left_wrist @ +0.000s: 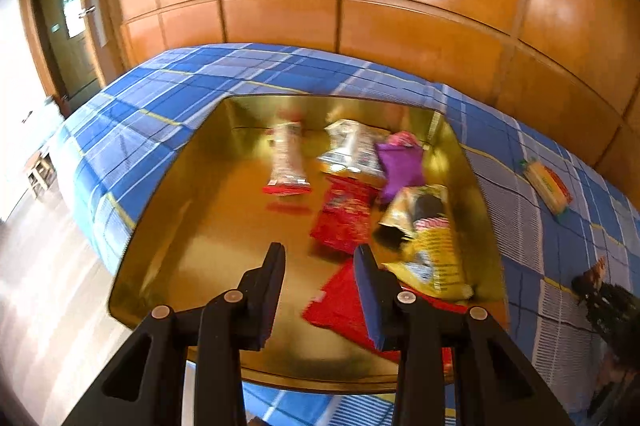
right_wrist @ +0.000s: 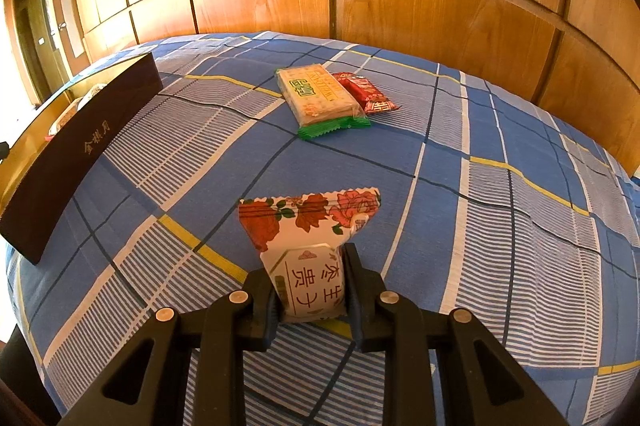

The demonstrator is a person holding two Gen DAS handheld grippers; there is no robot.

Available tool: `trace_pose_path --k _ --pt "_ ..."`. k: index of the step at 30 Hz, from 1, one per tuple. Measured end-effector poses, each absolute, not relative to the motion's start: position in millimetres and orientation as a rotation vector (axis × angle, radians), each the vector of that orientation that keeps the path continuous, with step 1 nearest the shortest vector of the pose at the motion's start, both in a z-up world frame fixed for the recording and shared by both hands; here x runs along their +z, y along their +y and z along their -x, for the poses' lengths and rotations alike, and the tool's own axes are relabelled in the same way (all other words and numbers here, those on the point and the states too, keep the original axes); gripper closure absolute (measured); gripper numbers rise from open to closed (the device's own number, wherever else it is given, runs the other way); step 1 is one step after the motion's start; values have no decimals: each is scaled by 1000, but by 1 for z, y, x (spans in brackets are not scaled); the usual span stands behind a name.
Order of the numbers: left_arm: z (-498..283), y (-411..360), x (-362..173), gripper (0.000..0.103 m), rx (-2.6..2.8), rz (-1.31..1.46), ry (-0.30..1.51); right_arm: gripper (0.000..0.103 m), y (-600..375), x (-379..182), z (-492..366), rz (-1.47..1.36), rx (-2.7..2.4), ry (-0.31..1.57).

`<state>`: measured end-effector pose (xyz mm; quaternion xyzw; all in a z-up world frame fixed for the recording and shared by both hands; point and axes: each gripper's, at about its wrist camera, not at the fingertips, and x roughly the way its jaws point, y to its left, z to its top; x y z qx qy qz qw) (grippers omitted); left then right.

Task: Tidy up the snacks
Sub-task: 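Withdraw the left tool from the tray while the right tool holds the floral packet, then carry the white floral packet over the gold tray and open the right tool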

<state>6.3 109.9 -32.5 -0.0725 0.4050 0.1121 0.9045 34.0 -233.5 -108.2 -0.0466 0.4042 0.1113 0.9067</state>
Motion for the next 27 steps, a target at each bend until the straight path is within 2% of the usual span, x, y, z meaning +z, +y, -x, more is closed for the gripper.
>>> trace_pose_path --k 17,27 --pt "12 152 -38 67 308 205 818 78 -222 -99 -41 49 137 927" --pt "16 162 -37 67 324 218 804 78 -165 -73 -29 75 311 904"
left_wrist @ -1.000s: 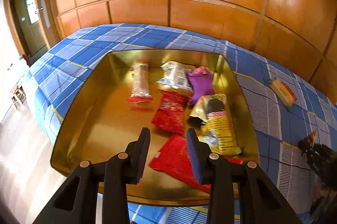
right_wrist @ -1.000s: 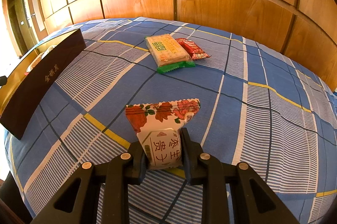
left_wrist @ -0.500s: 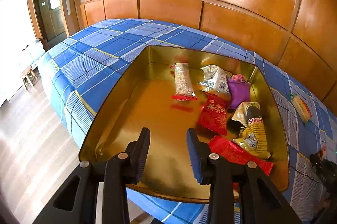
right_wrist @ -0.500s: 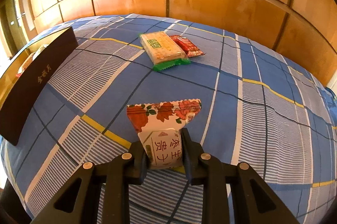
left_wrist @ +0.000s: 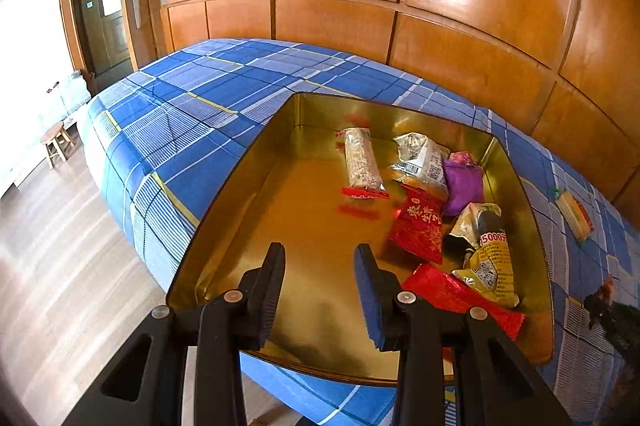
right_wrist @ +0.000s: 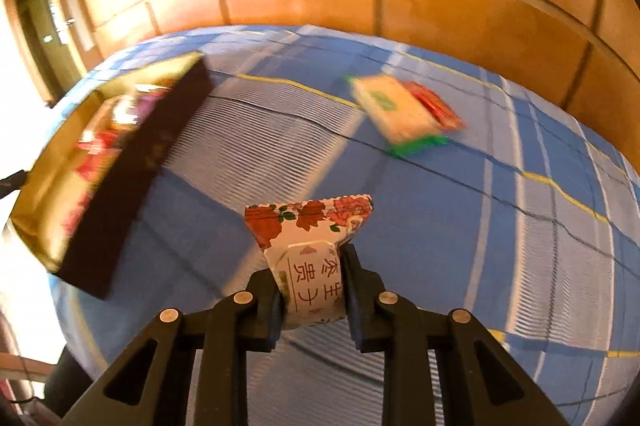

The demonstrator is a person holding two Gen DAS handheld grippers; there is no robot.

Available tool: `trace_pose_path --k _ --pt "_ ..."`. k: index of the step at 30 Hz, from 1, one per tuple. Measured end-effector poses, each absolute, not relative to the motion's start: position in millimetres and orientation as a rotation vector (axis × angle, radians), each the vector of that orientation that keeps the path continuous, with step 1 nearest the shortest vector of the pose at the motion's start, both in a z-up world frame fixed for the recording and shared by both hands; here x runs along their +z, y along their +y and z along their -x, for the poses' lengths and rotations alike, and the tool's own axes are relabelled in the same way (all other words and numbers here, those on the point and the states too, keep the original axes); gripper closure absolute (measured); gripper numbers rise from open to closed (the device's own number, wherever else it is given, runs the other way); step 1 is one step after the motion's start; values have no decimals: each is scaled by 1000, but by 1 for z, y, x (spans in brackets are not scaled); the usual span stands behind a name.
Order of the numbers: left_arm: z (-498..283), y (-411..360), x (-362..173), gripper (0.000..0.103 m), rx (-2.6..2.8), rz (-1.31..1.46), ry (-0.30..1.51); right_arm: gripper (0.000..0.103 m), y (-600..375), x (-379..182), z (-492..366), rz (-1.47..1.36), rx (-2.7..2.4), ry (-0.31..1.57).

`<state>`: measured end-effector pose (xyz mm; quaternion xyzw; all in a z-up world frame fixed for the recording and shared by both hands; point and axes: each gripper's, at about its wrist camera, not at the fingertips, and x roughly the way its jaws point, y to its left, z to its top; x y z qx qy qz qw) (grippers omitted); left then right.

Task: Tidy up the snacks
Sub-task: 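Carry the white floral packet over the gold tray and open the right tool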

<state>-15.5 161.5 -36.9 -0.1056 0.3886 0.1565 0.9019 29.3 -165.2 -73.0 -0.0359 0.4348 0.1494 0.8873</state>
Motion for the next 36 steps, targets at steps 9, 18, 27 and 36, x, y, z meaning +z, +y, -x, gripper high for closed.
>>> trace_pose_path --k 9,18,27,36 --pt "21 168 -33 67 344 214 785 78 -80 -30 -20 100 597 848" --pt "29 182 -33 67 372 228 776 78 21 -27 -3 229 830 877" --pt "30 188 -38 67 382 244 786 77 68 -64 -20 288 883 989" --pt "28 191 -43 67 385 255 798 63 53 -74 -20 205 902 1027"
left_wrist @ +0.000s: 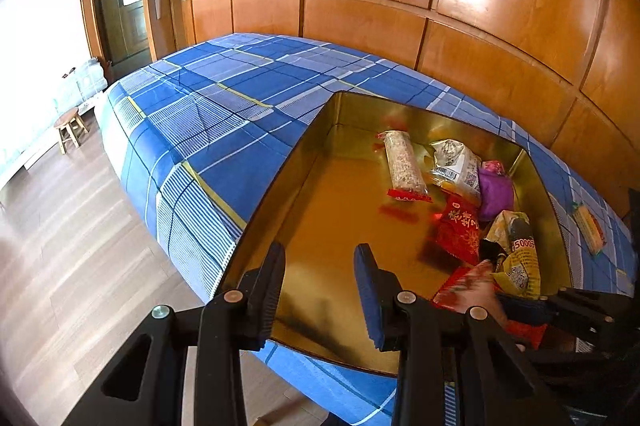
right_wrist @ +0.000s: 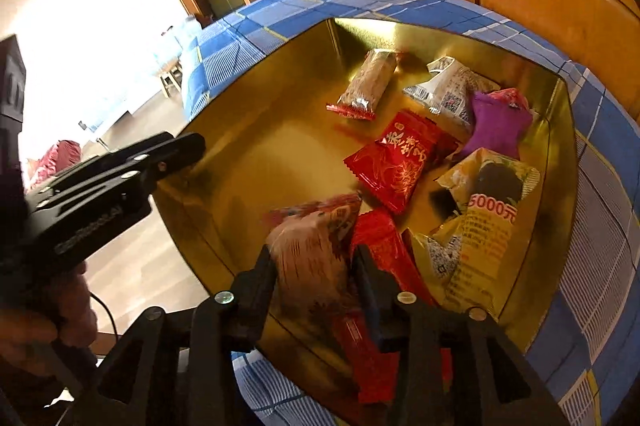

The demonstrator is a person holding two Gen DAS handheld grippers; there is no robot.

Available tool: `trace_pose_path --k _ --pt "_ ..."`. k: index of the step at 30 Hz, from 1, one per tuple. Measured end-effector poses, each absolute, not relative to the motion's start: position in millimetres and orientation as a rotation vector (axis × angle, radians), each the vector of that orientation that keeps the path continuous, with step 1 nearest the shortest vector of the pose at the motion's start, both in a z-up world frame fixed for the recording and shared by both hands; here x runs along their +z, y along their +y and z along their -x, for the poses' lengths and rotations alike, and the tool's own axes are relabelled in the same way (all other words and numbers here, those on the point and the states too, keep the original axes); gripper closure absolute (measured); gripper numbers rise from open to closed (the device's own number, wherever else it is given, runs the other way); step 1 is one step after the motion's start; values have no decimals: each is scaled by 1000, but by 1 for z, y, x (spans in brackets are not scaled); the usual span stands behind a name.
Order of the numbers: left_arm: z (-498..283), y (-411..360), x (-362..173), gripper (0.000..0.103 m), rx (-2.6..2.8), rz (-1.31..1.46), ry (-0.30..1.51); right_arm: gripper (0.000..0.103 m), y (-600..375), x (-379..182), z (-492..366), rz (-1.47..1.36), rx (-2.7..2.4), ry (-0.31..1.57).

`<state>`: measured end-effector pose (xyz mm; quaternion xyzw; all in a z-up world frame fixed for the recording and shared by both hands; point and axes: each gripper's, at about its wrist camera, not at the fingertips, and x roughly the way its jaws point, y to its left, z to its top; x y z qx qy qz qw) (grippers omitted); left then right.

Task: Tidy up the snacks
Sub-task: 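Carry the white floral packet over the gold tray and open the right tool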

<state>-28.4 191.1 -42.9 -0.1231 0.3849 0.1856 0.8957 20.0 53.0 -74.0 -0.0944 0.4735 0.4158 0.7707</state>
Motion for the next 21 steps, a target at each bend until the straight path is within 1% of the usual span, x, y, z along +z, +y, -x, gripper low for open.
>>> trace_pose_path --k 5,7,8,9,12,14,21 --pt "28 192 -42 67 380 261 796 63 46 -66 -16 181 910 1007" --pt "28 191 -41 67 379 262 796 64 47 -63 -13 195 918 997" --pt "28 191 -41 67 378 264 797 70 47 -63 -12 204 920 998" --pt "28 190 -41 67 377 261 798 73 50 -65 -11 233 908 1000" --pt "28 188 -41 67 372 258 799 80 54 -77 -17 279 855 1034" --pt "28 187 -40 67 369 253 800 90 51 -80 -21 277 829 1024" --pt "26 182 -43 67 354 245 816 89 43 -79 -29 322 759 1006"
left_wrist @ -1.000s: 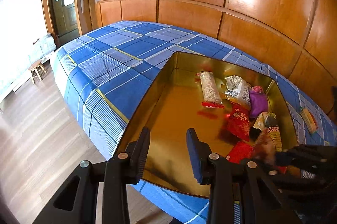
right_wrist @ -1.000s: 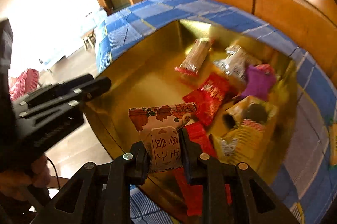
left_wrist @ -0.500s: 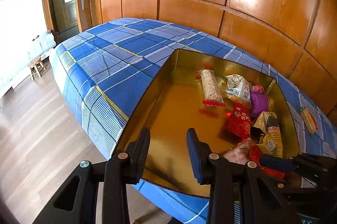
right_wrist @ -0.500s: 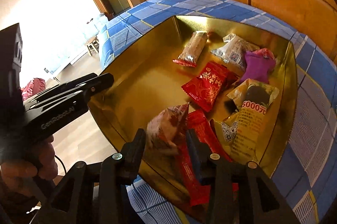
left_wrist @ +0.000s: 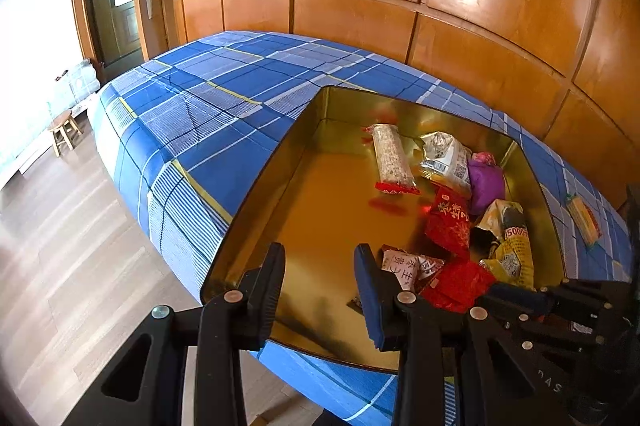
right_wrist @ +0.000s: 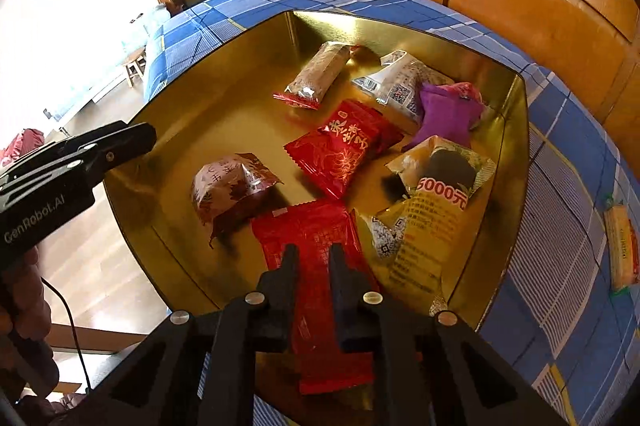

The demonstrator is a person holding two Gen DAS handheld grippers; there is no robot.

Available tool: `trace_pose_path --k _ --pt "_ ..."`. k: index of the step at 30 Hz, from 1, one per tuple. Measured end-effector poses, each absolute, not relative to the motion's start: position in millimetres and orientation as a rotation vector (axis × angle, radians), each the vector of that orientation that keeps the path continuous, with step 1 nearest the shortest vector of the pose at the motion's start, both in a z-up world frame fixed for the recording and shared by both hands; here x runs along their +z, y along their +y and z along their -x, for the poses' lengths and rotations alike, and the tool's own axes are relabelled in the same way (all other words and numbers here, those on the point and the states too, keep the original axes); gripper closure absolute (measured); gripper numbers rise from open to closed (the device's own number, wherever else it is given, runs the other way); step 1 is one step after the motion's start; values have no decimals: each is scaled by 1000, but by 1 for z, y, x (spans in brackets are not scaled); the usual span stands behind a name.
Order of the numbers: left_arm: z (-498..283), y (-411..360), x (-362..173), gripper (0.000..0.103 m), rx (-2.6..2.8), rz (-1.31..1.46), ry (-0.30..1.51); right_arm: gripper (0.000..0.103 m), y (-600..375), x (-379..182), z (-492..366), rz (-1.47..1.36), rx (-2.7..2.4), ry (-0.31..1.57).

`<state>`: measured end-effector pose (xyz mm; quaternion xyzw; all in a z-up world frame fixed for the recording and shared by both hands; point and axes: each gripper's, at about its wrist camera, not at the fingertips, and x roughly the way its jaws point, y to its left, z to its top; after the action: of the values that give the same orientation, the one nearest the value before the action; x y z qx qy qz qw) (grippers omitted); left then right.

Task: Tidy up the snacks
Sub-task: 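Carry the white floral packet over the gold tray and open the right tool, then move both tools away from the tray toward the cracker packet and red candy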

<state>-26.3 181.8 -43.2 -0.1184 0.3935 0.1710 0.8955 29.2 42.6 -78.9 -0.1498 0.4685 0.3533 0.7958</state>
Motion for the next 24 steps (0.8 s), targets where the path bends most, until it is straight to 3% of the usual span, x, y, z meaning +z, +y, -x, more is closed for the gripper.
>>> trace_pose_path --k 24 --pt "25 138 -36 64 251 159 822 83 -5 -40 -14 133 708 880"
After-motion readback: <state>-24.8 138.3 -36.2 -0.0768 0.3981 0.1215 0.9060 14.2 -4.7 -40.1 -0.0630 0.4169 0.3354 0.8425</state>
